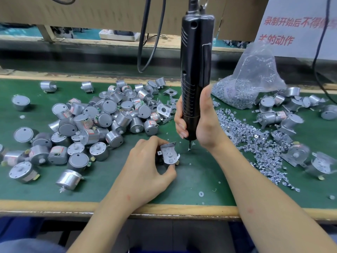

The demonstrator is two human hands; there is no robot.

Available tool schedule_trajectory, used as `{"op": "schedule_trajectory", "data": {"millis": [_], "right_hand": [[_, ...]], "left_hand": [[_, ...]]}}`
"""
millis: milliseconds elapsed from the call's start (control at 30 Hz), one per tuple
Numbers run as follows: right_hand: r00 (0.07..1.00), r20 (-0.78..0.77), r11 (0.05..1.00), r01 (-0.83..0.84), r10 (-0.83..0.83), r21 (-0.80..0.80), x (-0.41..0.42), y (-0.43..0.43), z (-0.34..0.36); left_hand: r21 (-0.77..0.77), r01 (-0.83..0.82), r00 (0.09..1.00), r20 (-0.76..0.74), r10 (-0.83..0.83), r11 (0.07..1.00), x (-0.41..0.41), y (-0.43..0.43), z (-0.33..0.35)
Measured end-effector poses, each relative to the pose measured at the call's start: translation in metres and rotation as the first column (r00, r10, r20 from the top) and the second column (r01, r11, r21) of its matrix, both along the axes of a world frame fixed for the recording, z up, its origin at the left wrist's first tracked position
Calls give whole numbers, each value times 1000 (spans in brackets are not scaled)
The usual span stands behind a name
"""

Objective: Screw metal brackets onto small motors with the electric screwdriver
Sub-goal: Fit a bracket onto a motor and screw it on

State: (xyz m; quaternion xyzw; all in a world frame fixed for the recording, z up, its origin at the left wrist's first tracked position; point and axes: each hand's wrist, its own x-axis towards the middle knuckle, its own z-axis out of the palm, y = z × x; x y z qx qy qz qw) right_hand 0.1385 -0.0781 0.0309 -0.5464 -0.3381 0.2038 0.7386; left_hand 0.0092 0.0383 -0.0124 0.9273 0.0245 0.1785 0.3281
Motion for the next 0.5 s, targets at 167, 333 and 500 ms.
{"op": "schedule_trajectory", "data": {"millis": [167, 333, 500], "right_hand": [[1000, -4, 1000, -16, 16, 1, 2, 0, -2], [1000, -8, 999, -21, 21, 32, 2, -1, -1], [999, -1, 999, -33, 33, 39, 1, 0, -1]], "left_hand": [[8, 3, 1000, 3, -3, 1000, 0, 0, 0], [0, 0, 1000, 5, 0, 1000, 0, 0, -1], [6, 3, 1000, 2, -3, 1000, 0, 0, -1]]}}
